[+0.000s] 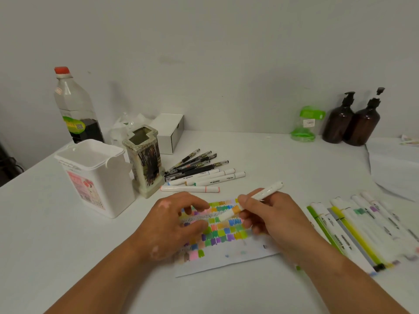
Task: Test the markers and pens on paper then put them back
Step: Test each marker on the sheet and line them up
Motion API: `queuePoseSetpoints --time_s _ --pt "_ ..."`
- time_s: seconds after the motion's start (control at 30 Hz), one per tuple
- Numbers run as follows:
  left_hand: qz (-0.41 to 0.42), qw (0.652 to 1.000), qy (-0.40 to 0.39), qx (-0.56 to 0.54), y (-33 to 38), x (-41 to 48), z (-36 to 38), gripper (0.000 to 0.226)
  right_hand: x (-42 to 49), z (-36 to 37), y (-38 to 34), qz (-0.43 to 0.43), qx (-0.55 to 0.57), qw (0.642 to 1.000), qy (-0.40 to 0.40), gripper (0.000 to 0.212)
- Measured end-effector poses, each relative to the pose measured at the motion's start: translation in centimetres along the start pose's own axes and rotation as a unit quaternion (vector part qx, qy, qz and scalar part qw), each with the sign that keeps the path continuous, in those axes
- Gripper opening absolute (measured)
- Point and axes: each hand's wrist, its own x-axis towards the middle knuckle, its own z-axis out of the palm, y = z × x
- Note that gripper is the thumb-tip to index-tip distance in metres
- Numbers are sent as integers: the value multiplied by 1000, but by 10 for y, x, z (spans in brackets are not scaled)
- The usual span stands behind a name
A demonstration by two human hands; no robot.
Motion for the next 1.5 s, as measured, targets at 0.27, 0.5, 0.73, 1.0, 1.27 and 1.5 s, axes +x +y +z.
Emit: queuePoseSetpoints --time_s 0.27,0.5,0.73,1.0,1.27,1.5 --pt "75 995 0 -68 20 -6 8 32 -3 11 11 -37 37 997 -55 16" --pt "91 995 -20 -42 19 -4 7 25 -6 12 11 -103 9 994 -46 10" --pt "141 987 -56 -44 26 -5 8 26 -10 26 14 -143 10 988 -54 15" --pt "161 986 -38 -21 25 -2 7 29 -12 26 13 -135 24 989 -60 25" --pt "40 996 -66 35 2 -2 -7 23 -11 18 10 -72 97 993 -17 11" --pt "20 992 -92 86 -5 0 -5 31 -22 35 19 -50 -78 989 -117 5"
